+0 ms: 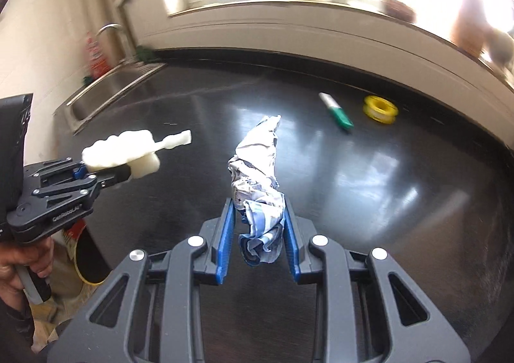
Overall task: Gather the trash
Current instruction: 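Carry foam piece and cloth to the bin and open both tools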
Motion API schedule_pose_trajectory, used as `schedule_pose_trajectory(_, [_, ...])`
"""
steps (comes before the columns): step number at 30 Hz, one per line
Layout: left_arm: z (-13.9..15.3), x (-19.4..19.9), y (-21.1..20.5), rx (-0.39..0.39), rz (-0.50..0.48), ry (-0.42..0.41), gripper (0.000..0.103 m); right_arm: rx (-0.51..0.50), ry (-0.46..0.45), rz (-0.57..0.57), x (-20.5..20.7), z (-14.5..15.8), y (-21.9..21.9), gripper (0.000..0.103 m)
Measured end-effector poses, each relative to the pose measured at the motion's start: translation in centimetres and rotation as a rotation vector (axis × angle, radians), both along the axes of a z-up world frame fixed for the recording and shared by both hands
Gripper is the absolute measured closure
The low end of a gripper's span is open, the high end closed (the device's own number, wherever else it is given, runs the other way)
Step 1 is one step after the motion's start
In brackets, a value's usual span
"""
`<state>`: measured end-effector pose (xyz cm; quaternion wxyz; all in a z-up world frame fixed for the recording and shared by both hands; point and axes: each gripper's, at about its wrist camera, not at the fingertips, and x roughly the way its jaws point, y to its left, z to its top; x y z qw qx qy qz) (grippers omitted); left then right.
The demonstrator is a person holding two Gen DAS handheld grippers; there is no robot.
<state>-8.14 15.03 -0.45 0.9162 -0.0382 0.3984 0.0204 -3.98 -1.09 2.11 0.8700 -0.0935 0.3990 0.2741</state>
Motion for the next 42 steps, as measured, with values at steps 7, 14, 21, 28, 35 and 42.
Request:
schedule_pose_trajectory(7, [-0.8,-9.5,11.3,-0.020,0.317,0.000,0.082,0.071,0.053,0.350,-4.7,-0.3,15.9,0.074])
schedule_pose_trajectory(14, [-4.8,-21.5,21.2,-0.032,0.619,0.065,0.082,0.068,0.125,0.706,-13.8,-2.7,30.3,0.074])
schedule_pose_trajectory(21, [-13.5,-27.2,25.6,-0.119,0.739,0.149,0.082,-0.074,0.275,0.815,-18.8,-12.0,38.6,0.074])
schedule_pose_trajectory(28, [-22.2,-26.3,27.9,-0.221,0.744,0.214,0.082,-0.192,0.378,0.760,-18.1,-19.8,42.6,0.074])
schedule_pose_trajectory(35, [-24.9,-25.9,28.6,-0.193,0.743,0.250,0.081,-0.227,0.401,0.739,-17.7,-22.5,43.4,0.072])
schedule_pose_trajectory(42, [-24.8,-26.5,28.8,-0.187,0.777,0.220,0.024,-0.195,0.387,0.719,-16.1,-21.9,42.5,0.024])
